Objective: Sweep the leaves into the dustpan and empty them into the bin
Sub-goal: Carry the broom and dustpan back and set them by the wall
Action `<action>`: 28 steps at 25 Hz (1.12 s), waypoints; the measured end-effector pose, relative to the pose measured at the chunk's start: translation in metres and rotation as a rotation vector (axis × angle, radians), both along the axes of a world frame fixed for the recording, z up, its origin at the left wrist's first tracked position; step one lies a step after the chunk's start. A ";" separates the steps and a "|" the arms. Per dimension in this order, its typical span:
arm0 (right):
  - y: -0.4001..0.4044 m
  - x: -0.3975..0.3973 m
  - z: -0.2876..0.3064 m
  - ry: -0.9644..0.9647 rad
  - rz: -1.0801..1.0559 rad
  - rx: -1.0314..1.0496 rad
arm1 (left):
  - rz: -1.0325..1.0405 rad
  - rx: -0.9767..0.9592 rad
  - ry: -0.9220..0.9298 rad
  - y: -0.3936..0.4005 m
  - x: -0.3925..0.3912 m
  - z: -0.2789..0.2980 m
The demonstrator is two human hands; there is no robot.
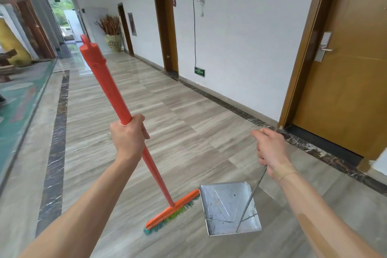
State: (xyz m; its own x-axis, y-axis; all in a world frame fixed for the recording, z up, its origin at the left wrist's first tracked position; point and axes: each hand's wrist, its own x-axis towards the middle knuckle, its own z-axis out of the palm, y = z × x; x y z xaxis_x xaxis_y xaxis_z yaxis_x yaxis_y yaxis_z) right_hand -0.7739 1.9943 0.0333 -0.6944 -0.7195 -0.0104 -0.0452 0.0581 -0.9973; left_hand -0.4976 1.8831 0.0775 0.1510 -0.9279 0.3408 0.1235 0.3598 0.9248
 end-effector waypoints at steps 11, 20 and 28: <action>-0.185 -0.146 0.022 -0.052 0.001 -0.092 | 0.001 -0.053 0.046 -0.194 -0.146 0.029; -0.361 -0.231 0.015 -0.005 -0.076 -0.097 | -0.034 -0.104 0.097 -0.391 -0.239 0.025; -0.557 -0.312 0.021 0.016 -0.133 -0.056 | -0.069 -0.086 0.126 -0.602 -0.323 0.036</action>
